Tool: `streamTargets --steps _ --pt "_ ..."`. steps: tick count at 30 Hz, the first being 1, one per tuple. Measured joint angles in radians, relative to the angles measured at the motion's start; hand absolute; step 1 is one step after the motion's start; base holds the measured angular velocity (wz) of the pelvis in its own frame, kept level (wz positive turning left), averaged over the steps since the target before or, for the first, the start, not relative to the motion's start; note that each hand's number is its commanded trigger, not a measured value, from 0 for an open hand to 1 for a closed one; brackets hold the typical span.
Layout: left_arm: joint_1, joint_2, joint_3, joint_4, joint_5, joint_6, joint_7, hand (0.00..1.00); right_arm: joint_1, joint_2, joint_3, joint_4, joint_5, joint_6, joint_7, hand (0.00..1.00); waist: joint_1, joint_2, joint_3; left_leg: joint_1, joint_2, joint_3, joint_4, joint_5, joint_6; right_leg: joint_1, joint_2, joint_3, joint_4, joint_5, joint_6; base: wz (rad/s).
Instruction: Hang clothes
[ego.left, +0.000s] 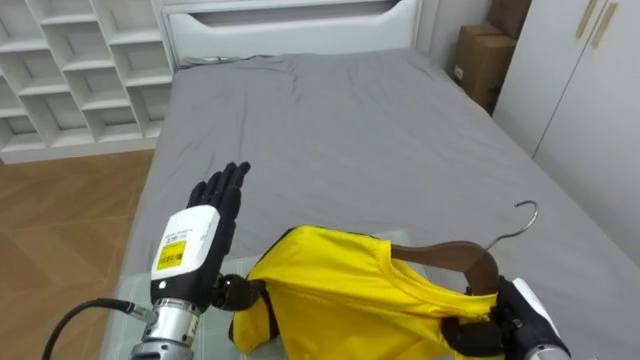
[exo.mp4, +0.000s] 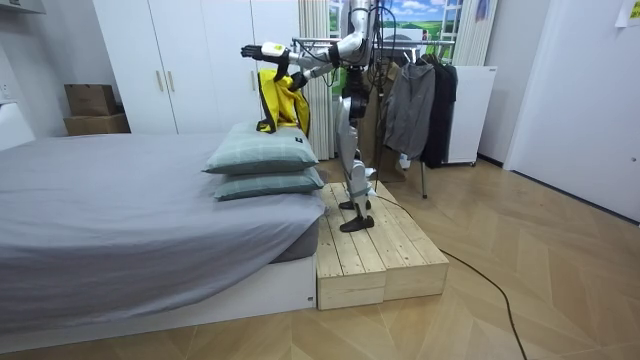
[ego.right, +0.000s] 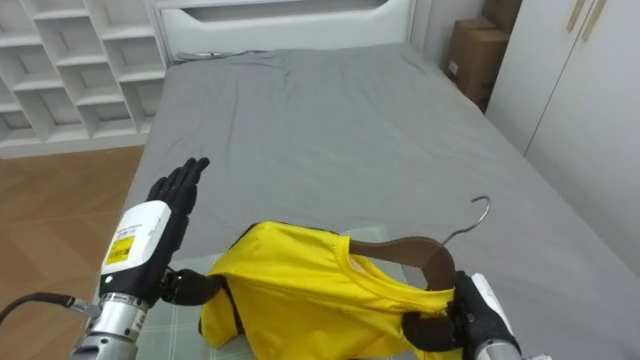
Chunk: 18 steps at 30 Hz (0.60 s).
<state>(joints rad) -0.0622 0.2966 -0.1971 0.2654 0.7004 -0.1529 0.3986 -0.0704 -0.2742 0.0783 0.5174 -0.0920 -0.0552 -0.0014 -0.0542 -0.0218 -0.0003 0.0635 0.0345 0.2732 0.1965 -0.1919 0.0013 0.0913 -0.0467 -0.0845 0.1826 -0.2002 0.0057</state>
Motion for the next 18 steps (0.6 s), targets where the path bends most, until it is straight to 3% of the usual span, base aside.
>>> streamTargets --steps 14,18 --pt "0.015 -0.015 0.033 -0.039 -0.044 -0.005 -0.049 0.00 0.003 -0.009 -0.056 -0.020 0.000 0.000 0.000 1.00 -0.006 -0.016 0.0045 -0.001 -0.005 -0.002 -0.009 0.000 0.000 -0.006 -0.004 -0.003 -0.001 0.000 0.001 0.00" --pt "0.056 -0.022 0.039 -0.080 -0.044 -0.008 -0.052 0.00 0.003 -0.010 -0.093 -0.021 -0.006 0.000 0.000 1.00 -0.007 -0.025 0.0025 -0.001 -0.005 -0.001 -0.009 0.000 0.000 -0.008 -0.004 0.000 0.000 0.000 0.001 0.00"
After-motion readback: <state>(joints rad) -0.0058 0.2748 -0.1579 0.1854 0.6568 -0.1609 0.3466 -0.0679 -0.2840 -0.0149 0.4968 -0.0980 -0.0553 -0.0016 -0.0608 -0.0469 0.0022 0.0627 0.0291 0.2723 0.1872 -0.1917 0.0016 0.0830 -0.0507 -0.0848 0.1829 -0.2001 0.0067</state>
